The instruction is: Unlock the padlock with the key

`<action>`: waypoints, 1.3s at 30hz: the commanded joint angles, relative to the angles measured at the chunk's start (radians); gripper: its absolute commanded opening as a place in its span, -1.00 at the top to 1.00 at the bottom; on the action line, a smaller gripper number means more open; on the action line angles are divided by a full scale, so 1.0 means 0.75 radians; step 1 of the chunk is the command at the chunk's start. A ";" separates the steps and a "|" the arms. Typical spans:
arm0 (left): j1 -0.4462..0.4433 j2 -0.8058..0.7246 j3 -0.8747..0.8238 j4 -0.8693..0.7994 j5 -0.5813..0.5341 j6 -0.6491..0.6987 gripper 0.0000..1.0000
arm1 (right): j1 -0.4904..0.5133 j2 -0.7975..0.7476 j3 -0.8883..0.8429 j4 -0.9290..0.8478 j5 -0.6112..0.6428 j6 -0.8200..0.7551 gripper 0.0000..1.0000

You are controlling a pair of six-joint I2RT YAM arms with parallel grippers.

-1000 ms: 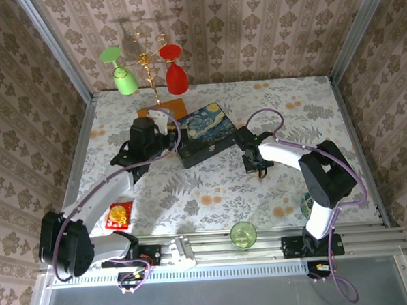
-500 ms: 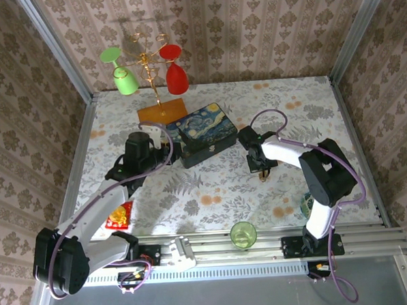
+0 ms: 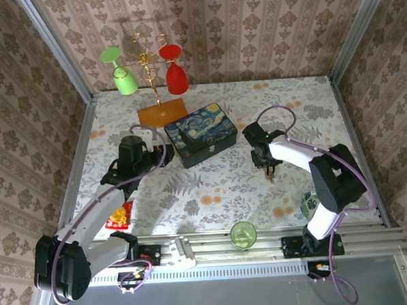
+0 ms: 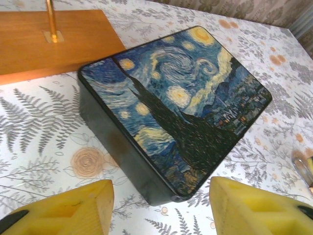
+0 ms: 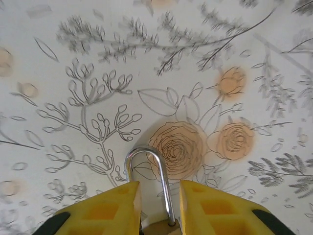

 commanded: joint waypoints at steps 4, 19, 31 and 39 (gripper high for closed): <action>0.110 -0.137 -0.062 -0.053 -0.114 0.010 -0.43 | -0.058 -0.287 -0.053 0.105 -0.024 -0.013 -0.08; 0.379 0.170 -0.344 0.684 -0.738 0.513 -1.00 | -0.552 -0.556 -0.469 0.949 0.001 -0.277 -0.81; 0.467 0.622 -0.303 1.142 -0.413 0.557 -1.00 | -0.596 -0.315 -0.780 1.710 -0.172 -0.335 -0.81; 0.494 0.662 -0.375 1.287 -0.352 0.528 -1.00 | -0.575 -0.198 -0.910 2.045 -0.293 -0.408 -1.00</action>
